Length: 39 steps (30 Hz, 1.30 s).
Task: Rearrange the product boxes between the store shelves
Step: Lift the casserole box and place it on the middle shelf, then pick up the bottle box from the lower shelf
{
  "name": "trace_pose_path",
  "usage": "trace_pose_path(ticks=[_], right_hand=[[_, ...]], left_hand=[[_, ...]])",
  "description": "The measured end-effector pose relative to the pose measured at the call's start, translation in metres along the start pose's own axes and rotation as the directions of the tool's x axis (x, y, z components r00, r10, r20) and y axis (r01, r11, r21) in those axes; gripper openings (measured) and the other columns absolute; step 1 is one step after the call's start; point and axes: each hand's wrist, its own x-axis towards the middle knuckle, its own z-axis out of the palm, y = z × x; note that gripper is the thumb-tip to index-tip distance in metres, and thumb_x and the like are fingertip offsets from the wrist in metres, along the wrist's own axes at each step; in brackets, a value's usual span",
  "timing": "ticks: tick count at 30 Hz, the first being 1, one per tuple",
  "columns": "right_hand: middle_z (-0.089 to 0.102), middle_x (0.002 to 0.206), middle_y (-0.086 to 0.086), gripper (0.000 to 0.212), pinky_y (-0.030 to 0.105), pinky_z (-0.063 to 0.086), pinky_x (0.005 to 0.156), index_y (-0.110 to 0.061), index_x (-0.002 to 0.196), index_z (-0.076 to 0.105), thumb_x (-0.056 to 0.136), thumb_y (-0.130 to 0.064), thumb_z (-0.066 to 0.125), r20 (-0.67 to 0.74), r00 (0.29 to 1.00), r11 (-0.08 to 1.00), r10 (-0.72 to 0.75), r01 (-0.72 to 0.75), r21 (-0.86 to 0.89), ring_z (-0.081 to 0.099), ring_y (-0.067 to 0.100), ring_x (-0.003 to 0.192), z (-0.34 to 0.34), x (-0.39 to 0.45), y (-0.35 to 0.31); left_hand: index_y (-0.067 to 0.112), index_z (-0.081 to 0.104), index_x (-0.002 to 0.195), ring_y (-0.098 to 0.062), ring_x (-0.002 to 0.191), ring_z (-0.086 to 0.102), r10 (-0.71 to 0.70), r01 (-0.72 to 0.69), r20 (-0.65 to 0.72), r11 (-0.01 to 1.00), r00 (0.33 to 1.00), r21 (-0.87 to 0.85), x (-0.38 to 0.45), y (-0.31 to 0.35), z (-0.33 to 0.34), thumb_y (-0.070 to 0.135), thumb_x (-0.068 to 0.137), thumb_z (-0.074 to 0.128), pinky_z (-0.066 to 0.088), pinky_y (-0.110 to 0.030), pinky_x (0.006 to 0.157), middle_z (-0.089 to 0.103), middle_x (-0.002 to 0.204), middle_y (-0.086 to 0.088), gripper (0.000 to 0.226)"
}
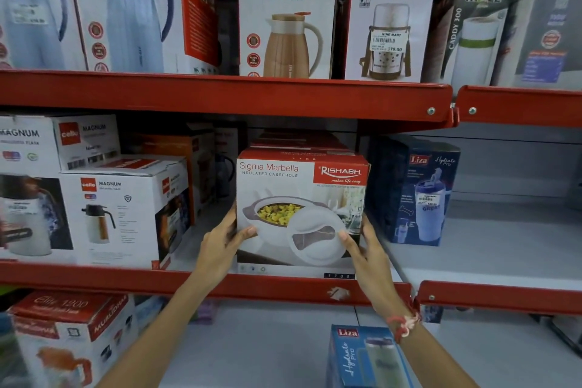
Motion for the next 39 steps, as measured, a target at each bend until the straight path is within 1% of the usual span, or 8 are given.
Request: trace_pose_path(ticks=[6, 10, 17, 23, 27, 30, 33, 39], right_hand=[[0.043, 0.136, -0.022, 0.066, 0.025, 0.036, 0.102, -0.034, 0.151, 0.023, 0.094, -0.034, 0.056, 0.034, 0.999, 1.0, -0.023, 0.023, 0.004, 0.041, 0.003, 0.126, -0.002, -0.002, -0.002], [0.032, 0.158, -0.009, 0.076, 0.047, 0.033, 0.116, -0.038, 0.151, 0.019, 0.087, -0.051, 0.057, -0.035, 0.999, 0.999, -0.023, 0.022, -0.039, 0.032, 0.013, 0.144, -0.009, -0.015, 0.005], [0.05, 0.132, -0.019, 0.042, 0.043, 0.045, 0.107, -0.03, 0.134, 0.049, 0.095, -0.046, 0.051, -0.135, 0.98, 0.981, -0.148, 0.128, -0.145, 0.051, 0.01, 0.127, -0.04, -0.085, 0.028], [0.05, 0.124, -0.003, 0.049, 0.045, 0.047, 0.103, -0.018, 0.127, 0.053, 0.091, -0.051, 0.047, -0.235, 0.968, 0.988, -0.086, 0.053, -0.145, 0.052, 0.019, 0.121, -0.061, -0.145, 0.082], [0.034, 0.142, -0.005, 0.087, 0.044, 0.04, 0.11, -0.027, 0.141, 0.033, 0.074, -0.079, 0.048, -0.107, 0.976, 0.978, 0.192, -0.199, -0.06, 0.038, 0.018, 0.135, -0.074, -0.177, 0.132], [0.02, 0.159, -0.007, 0.098, 0.041, 0.031, 0.116, -0.044, 0.145, 0.014, 0.064, -0.085, 0.051, 0.136, 0.882, 0.892, 0.45, -0.45, -0.035, 0.026, 0.024, 0.146, -0.08, -0.192, 0.157], [0.027, 0.16, -0.008, 0.076, 0.022, 0.038, 0.106, -0.039, 0.152, 0.011, 0.089, -0.06, 0.048, 0.268, 0.819, 0.859, 0.507, -0.505, -0.083, 0.034, 0.017, 0.142, -0.08, -0.198, 0.162], [0.055, 0.125, -0.02, 0.044, -0.003, 0.045, 0.069, -0.04, 0.141, 0.031, 0.1, -0.029, 0.044, 0.245, 0.832, 0.863, 0.497, -0.503, -0.043, 0.057, -0.02, 0.104, -0.081, -0.197, 0.14]], left_hand=[[0.038, 0.026, 0.146, -0.012, 0.111, 0.06, -0.027, 0.026, 0.007, 0.999, 1.0, 0.023, -0.005, 0.002, 0.001, 0.057, 0.084, 0.053, 0.049, -0.042, 0.101, 0.064, 0.12, 0.013, 0.071], [0.034, 0.015, 0.149, -0.019, 0.139, 0.037, -0.105, 0.1, -0.114, 0.994, 0.988, -0.045, -0.025, 0.008, 0.007, 0.049, 0.086, 0.055, 0.034, -0.044, 0.114, 0.038, 0.152, 0.006, 0.076], [0.015, 0.047, 0.134, -0.018, 0.124, 0.053, 0.173, -0.189, -0.321, 0.982, 0.931, -0.019, -0.082, 0.026, 0.034, 0.021, 0.095, 0.053, 0.05, -0.041, 0.1, 0.055, 0.134, -0.004, 0.04], [0.023, 0.053, 0.122, -0.01, 0.106, 0.061, 0.124, -0.147, -0.169, 0.98, 0.978, -0.132, -0.144, 0.012, 0.097, 0.033, 0.091, 0.052, 0.05, -0.024, 0.093, 0.061, 0.114, 0.007, 0.033], [0.039, 0.045, 0.122, -0.014, 0.113, 0.058, -0.149, 0.164, 0.08, 0.961, 0.986, -0.221, -0.19, -0.02, 0.146, 0.036, 0.082, 0.069, 0.053, -0.034, 0.095, 0.057, 0.121, 0.009, 0.046], [0.03, 0.027, 0.141, -0.024, 0.133, 0.044, -0.373, 0.445, 0.312, 0.873, 0.874, -0.2, -0.208, -0.04, 0.176, 0.019, 0.079, 0.074, 0.048, -0.043, 0.102, 0.04, 0.147, -0.005, 0.079], [0.025, 0.008, 0.151, -0.028, 0.14, 0.036, -0.433, 0.555, 0.504, 0.823, 0.747, -0.116, -0.21, -0.047, 0.196, 0.02, 0.085, 0.067, 0.041, -0.043, 0.109, 0.031, 0.154, -0.003, 0.088], [0.025, 0.02, 0.149, -0.027, 0.125, 0.054, -0.434, 0.552, 0.51, 0.828, 0.742, -0.097, -0.206, -0.033, 0.196, 0.03, 0.089, 0.055, 0.05, -0.053, 0.099, 0.055, 0.135, -0.007, 0.069]])
